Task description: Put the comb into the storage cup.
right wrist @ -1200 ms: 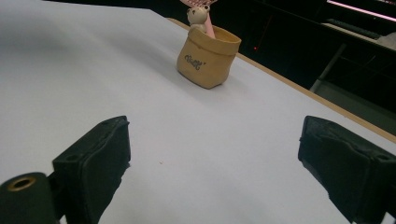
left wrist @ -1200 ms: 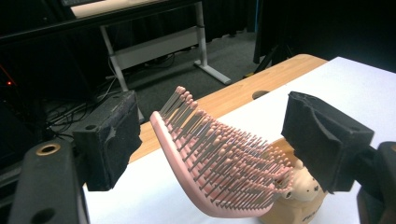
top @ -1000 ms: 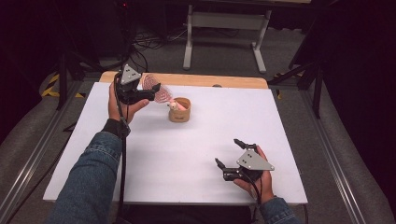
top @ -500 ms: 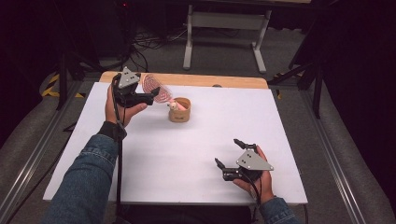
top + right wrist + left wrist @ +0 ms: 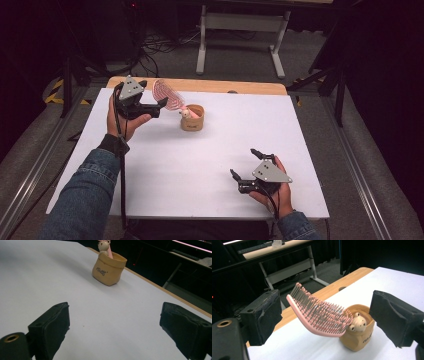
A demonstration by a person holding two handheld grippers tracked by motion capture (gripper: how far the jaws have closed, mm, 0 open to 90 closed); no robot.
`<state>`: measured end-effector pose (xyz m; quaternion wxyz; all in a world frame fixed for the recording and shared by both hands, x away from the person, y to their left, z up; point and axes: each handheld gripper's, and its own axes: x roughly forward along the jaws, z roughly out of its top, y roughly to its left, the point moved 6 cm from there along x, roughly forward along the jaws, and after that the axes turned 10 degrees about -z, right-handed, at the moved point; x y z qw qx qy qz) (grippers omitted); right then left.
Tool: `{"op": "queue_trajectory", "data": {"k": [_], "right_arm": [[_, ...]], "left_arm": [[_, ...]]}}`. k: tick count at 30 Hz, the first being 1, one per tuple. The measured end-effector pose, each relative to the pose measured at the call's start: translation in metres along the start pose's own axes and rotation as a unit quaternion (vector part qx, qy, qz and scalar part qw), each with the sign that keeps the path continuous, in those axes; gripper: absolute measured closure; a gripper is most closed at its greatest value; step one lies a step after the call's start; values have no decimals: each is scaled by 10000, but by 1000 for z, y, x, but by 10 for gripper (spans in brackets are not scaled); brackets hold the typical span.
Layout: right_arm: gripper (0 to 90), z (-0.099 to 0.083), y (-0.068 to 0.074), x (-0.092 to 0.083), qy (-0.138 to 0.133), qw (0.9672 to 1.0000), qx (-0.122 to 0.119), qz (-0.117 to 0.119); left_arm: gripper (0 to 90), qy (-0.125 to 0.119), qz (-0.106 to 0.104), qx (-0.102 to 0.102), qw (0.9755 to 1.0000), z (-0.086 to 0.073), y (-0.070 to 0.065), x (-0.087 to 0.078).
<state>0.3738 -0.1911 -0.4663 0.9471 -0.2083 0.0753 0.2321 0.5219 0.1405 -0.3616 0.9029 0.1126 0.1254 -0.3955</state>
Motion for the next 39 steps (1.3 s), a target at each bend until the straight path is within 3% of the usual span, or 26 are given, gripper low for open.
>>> {"op": "queue_trajectory", "data": {"k": [22,39], "right_arm": [[98,0,-1,-1,-10,10000,11,-9],[98,1,0,-1,-24,10000,-16,-3]], "left_arm": [[100,-194,-107,96,9997,-15,-15,-14],[93,-149,-145,361,9991,-36,-34,-17]]}}
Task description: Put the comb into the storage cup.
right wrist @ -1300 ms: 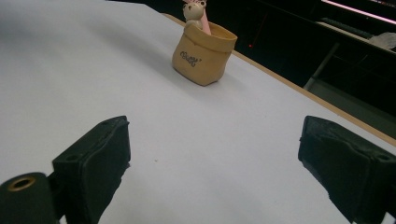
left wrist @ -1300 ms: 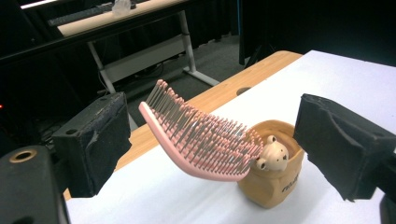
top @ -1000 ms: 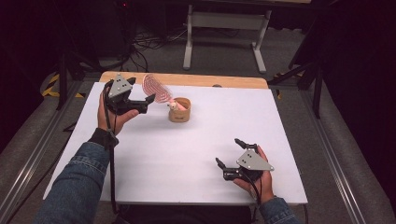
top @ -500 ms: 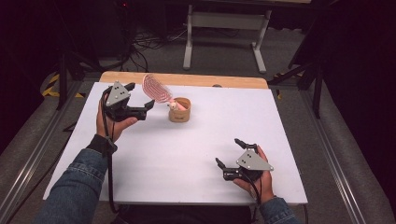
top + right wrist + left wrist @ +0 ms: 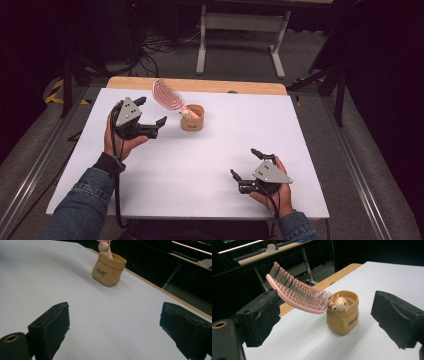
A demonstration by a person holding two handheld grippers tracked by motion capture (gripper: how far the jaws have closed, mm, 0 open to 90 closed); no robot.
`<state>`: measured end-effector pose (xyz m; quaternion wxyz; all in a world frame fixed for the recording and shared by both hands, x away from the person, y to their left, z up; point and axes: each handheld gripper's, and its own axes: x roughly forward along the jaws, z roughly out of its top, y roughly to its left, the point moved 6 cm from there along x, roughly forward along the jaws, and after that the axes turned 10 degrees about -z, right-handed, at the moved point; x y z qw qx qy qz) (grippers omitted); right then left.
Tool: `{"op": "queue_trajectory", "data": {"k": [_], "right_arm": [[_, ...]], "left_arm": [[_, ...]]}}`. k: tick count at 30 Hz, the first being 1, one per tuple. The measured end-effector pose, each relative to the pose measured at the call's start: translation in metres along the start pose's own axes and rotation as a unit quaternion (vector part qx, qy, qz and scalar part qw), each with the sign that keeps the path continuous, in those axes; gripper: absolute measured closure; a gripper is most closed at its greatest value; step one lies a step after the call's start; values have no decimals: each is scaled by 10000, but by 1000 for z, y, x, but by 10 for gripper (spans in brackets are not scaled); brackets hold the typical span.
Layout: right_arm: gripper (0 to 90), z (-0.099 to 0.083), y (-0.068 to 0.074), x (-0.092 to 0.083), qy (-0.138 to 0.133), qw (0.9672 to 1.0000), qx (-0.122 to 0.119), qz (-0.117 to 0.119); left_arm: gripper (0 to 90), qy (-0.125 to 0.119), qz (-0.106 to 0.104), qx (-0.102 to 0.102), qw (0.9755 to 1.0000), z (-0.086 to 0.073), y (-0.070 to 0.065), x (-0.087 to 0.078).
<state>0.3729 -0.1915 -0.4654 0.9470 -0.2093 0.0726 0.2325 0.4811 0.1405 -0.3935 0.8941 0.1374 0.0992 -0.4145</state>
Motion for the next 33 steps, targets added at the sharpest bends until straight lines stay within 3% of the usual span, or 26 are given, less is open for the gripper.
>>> {"op": "queue_trajectory", "data": {"k": [13,33], "right_arm": [[98,0,1,0,-4,10000,-17,12],[98,-1,1,1,7,10000,14,19]], "left_arm": [[92,13,-23,54,10000,-16,-7,-2],[86,93,-304,137,9994,-35,-26,-1]]}}
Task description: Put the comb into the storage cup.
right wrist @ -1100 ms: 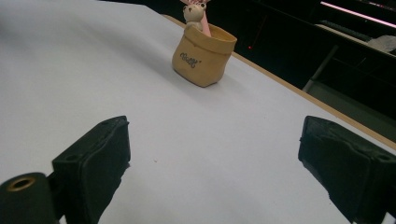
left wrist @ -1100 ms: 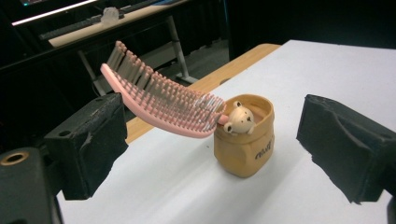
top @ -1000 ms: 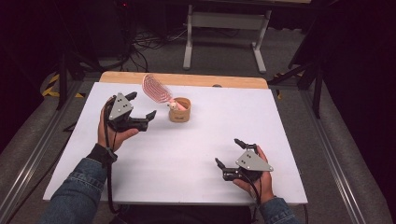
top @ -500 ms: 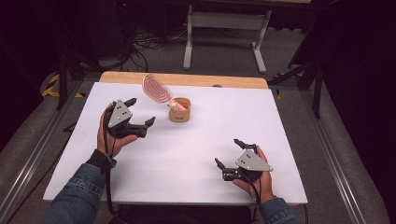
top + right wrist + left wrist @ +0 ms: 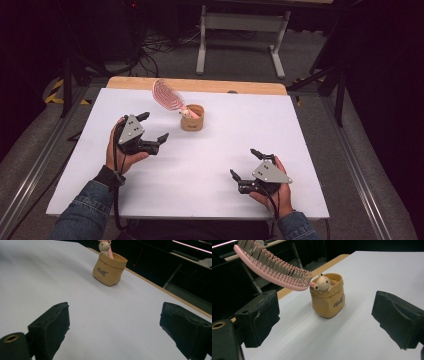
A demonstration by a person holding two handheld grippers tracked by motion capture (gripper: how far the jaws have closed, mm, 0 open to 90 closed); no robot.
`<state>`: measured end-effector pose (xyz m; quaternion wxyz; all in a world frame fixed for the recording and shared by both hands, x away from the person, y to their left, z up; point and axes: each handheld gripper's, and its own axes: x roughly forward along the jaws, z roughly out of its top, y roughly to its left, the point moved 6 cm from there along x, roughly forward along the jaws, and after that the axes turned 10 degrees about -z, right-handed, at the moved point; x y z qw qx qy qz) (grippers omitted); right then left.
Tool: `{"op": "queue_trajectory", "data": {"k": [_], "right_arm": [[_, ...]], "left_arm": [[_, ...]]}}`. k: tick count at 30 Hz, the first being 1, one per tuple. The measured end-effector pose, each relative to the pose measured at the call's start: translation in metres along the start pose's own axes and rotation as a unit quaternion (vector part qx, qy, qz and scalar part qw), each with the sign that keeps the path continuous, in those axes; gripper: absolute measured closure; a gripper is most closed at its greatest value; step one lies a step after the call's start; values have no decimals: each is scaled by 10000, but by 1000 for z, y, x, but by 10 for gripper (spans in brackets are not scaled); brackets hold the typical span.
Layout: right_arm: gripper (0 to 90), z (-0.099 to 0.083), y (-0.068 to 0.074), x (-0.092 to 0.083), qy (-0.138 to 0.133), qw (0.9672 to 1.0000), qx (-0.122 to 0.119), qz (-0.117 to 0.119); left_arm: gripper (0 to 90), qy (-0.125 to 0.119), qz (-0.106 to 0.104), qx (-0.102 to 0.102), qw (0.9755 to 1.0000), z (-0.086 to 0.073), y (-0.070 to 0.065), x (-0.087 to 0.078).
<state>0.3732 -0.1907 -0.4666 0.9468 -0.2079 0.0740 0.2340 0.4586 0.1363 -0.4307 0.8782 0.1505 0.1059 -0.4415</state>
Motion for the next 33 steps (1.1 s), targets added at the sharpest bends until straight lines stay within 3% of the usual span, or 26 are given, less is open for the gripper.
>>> {"op": "queue_trajectory", "data": {"k": [12,33], "right_arm": [[95,0,0,0,-6,10000,-45,4],[94,1,2,-1,-33,9999,-97,4]], "left_arm": [[83,-18,-234,59,9997,-5,-16,-1],[68,201,-547,442,9973,-13,-52,-3]]}}
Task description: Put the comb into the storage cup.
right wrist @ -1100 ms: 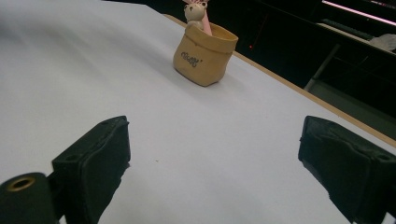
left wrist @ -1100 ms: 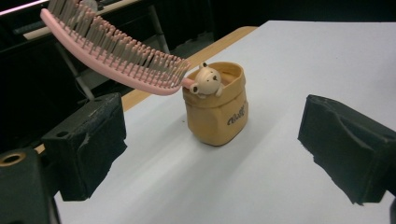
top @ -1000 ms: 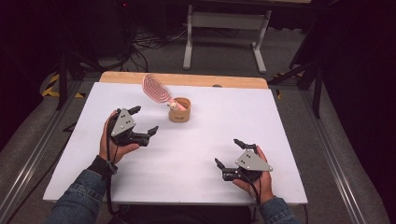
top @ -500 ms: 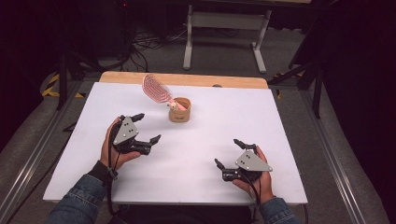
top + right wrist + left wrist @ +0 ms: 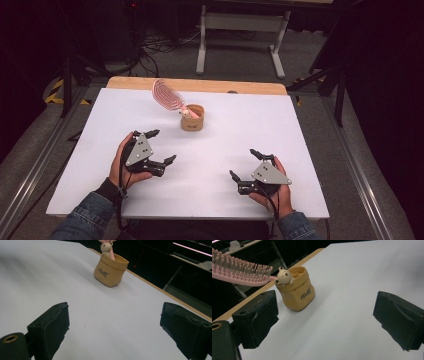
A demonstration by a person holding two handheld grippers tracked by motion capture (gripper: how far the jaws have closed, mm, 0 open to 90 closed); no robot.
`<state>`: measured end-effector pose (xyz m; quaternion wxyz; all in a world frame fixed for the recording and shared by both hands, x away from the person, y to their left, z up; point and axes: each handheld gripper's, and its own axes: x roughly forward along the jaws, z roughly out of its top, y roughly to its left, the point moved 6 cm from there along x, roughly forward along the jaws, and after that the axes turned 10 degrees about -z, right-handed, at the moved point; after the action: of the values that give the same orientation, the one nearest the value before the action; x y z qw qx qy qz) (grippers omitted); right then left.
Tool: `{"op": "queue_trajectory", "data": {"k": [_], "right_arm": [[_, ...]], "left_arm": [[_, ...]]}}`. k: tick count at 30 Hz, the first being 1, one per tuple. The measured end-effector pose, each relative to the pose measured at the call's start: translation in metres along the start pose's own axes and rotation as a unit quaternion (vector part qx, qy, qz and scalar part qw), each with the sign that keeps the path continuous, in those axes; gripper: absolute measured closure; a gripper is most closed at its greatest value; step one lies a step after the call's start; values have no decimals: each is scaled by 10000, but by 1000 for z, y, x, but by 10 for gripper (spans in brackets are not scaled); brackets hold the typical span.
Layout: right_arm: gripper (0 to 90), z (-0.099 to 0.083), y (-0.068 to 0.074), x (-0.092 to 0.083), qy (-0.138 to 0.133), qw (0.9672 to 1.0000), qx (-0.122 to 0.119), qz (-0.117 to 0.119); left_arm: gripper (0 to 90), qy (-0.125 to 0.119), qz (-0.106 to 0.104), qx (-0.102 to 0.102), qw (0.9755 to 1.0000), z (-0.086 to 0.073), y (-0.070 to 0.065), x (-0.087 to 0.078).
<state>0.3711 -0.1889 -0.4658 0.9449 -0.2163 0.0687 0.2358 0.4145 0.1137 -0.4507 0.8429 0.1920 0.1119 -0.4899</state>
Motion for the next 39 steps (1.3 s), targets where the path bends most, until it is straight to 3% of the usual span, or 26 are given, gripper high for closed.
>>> {"op": "queue_trajectory", "data": {"k": [15,20,39], "right_arm": [[92,0,2,0,-1,10000,-30,33],[91,0,2,0,6,10000,-45,42],[89,1,4,-1,-9,9999,-150,32]], "left_arm": [[69,19,-70,182,9998,-3,-17,-8],[77,-32,-91,155,9998,-4,-20,-11],[77,89,-97,285,9995,-13,-26,-25]]}}
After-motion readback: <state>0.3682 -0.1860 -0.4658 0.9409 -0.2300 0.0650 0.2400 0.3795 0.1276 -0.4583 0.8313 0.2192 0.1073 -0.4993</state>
